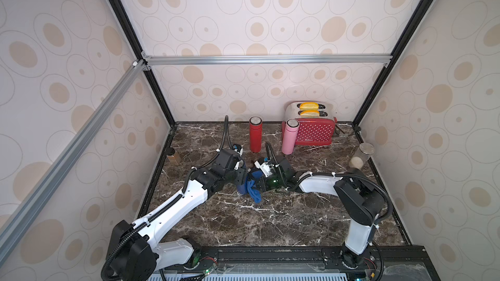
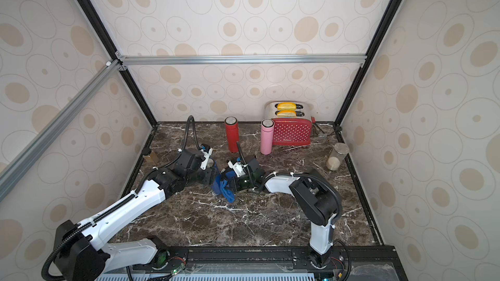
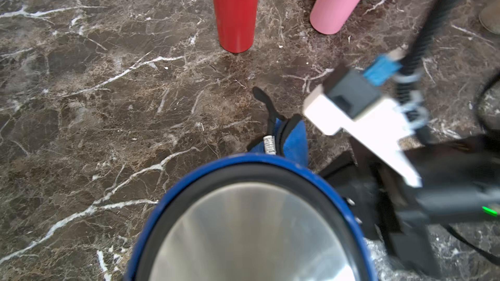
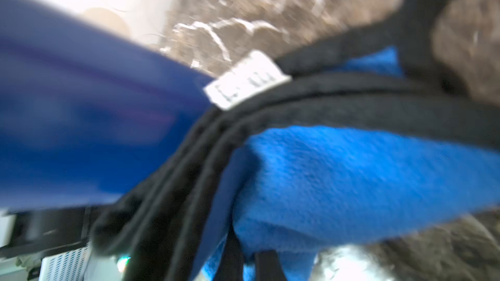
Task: Wipe the surface of the thermos
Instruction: Wipe the dirt from the surface of the thermos.
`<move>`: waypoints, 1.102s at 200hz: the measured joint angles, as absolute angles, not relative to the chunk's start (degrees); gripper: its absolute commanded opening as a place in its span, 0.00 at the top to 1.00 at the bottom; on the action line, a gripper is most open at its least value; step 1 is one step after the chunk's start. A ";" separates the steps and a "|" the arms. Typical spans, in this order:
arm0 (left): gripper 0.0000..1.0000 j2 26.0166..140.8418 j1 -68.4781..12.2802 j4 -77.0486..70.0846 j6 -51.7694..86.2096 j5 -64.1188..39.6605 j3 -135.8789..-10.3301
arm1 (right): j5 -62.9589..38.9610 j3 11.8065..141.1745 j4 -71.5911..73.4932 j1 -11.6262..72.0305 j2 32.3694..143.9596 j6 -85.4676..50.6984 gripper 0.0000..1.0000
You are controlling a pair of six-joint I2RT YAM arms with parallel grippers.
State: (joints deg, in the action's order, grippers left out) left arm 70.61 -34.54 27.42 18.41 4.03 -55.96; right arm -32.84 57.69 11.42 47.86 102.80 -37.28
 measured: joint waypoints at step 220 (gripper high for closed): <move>1.00 83.18 -33.30 34.41 15.25 0.47 -69.97 | -5.37 52.34 -8.32 56.75 83.26 -13.13 1.00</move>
